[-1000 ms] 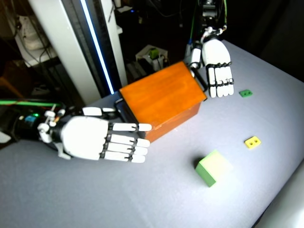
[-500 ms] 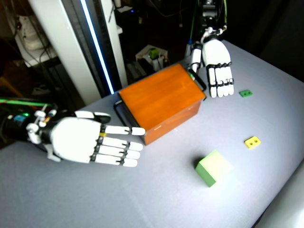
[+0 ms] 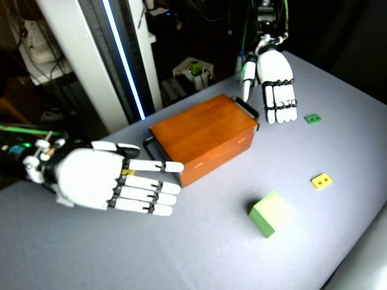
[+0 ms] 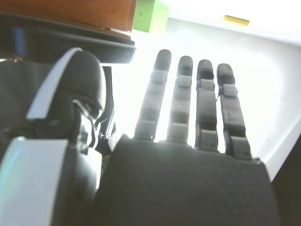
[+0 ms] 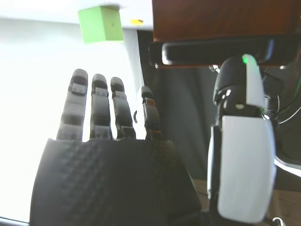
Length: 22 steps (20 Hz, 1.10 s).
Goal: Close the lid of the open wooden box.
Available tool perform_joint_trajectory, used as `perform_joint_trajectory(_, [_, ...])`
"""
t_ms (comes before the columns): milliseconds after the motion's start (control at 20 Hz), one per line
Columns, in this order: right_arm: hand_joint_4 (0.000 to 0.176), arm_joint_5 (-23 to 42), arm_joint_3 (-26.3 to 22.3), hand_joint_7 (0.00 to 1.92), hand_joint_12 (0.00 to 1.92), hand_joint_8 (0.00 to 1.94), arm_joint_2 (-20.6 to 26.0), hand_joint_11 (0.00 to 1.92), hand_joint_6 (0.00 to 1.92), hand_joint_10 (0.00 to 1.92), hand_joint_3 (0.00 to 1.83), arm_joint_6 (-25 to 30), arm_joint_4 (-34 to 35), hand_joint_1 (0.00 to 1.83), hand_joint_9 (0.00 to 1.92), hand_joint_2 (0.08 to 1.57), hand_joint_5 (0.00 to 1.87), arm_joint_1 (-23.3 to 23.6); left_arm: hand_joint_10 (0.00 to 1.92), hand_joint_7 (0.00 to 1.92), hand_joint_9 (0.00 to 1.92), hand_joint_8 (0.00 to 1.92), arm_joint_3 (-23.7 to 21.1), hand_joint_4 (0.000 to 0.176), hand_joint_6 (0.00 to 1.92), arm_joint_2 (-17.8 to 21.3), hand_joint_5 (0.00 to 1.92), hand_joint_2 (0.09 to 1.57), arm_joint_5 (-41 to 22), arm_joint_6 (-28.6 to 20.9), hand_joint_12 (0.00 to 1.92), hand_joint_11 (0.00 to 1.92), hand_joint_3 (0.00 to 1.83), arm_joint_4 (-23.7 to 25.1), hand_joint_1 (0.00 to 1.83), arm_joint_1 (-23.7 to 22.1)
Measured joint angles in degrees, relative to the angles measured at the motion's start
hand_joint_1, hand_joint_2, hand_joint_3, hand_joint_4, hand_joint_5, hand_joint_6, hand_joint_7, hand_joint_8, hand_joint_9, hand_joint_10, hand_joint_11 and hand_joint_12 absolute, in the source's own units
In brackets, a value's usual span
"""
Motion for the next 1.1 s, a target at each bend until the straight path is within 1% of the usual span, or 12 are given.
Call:
perform_joint_trajectory(250, [0.176,7.41,0.02,0.00,0.00,0.00,0.00,0.00,0.00,0.00,0.02,-2.16,3.61,0.46,0.00,1.08,0.00,0.00,0.01,0.09,0.06,0.01,0.02,0.000,0.00,1.57,0.09,1.40,-10.12,0.02,0.01,0.01,0.00,-2.58,0.00,-1.88])
perform_joint_trajectory(450, [0.174,14.16,0.11,0.00,0.00,0.00,-0.11,0.00,0.00,0.00,0.00,-2.99,6.10,0.49,0.00,1.15,0.00,0.74,0.00,0.00,0.00,0.00,0.04,0.006,0.00,1.79,0.06,1.36,-21.86,0.00,0.00,0.00,0.00,-2.56,0.00,-4.04])
perform_joint_trajectory(550, [0.133,17.49,0.13,0.00,0.00,0.00,-0.31,0.00,0.00,0.00,0.00,-3.10,6.67,0.56,0.00,1.16,0.00,1.46,0.00,0.08,0.04,0.01,0.04,0.000,0.01,1.79,0.14,1.42,-25.94,-0.22,0.00,0.00,0.00,-2.40,0.08,-4.20])
perform_joint_trajectory(600, [0.134,18.75,0.13,0.00,0.01,0.00,-0.42,0.02,0.00,0.00,0.00,-3.19,6.71,0.56,0.00,1.16,0.01,1.75,0.00,0.07,0.02,0.00,-0.02,0.000,0.00,1.79,0.12,1.44,-27.65,-0.42,0.00,0.00,0.01,-2.49,0.10,-4.20])
perform_joint_trajectory(650, [0.103,20.17,0.13,0.02,0.03,0.01,-0.52,0.08,0.00,0.01,0.00,-3.19,6.71,0.53,0.02,1.17,0.02,2.12,0.00,0.06,0.03,0.00,-0.02,0.000,0.00,1.79,0.09,1.45,-29.51,-0.90,0.00,0.00,0.01,-2.64,0.11,-4.15])
perform_joint_trajectory(700, [0.105,22.10,0.07,0.05,0.03,0.00,-0.52,0.12,0.00,0.00,0.00,-3.23,6.75,0.54,0.05,1.16,0.03,2.12,0.01,0.06,0.04,0.00,0.00,0.000,0.00,1.79,0.08,1.44,-31.45,-1.64,0.01,0.01,0.00,-2.80,0.16,-4.07])
perform_joint_trajectory(800, [0.081,24.85,0.07,0.08,0.03,0.01,-0.90,0.15,0.01,0.01,0.00,-4.52,7.85,0.59,0.07,1.16,0.06,3.30,0.01,0.09,0.07,0.01,0.00,0.000,0.00,1.79,0.07,1.44,-34.71,-1.92,0.02,0.05,0.00,-2.99,0.23,-4.07])
perform_joint_trajectory(900, [0.083,27.26,0.17,0.08,0.04,0.00,-1.44,0.20,0.00,0.01,0.00,-4.98,8.68,0.51,0.09,1.17,0.05,5.16,0.00,0.11,0.09,0.00,0.04,0.000,0.00,1.79,0.10,1.43,-36.37,-2.80,0.02,0.08,0.00,-3.26,0.22,-3.89])
perform_joint_trajectory(950, [0.105,28.81,0.50,0.16,0.02,0.01,-1.70,0.20,0.01,0.01,0.00,-5.09,8.35,0.68,0.13,1.12,0.13,6.23,0.01,0.15,0.14,0.01,0.55,0.000,0.02,1.77,0.17,1.44,-36.54,-3.89,0.03,0.12,0.00,-2.99,0.25,-3.85])
perform_joint_trajectory(1000, [0.024,28.94,0.48,0.23,0.02,0.01,-1.79,0.22,0.00,0.01,0.01,-5.11,8.04,0.72,0.21,1.22,0.12,7.26,0.01,0.15,0.15,0.01,0.90,0.000,0.01,1.77,0.18,1.46,-36.50,-4.50,0.04,0.13,0.01,-3.04,0.20,-3.91])
perform_joint_trajectory(1050, [0.000,29.14,0.48,0.32,0.03,0.01,-1.77,0.30,0.01,0.01,0.00,-5.20,6.71,0.90,0.31,1.16,0.28,8.98,0.00,0.09,0.08,0.00,1.20,0.014,0.01,1.64,0.21,1.49,-36.48,-5.07,0.01,0.05,0.02,-3.41,0.10,-4.68])
perform_joint_trajectory(1100, [0.000,29.33,0.48,0.24,0.01,0.00,-1.77,0.18,0.01,0.00,0.00,-5.20,5.11,1.05,0.22,1.16,0.38,10.40,0.01,0.13,0.08,0.01,1.73,0.000,0.13,1.53,0.53,1.50,-36.59,-5.31,0.00,0.01,0.00,-3.08,0.20,-5.29])
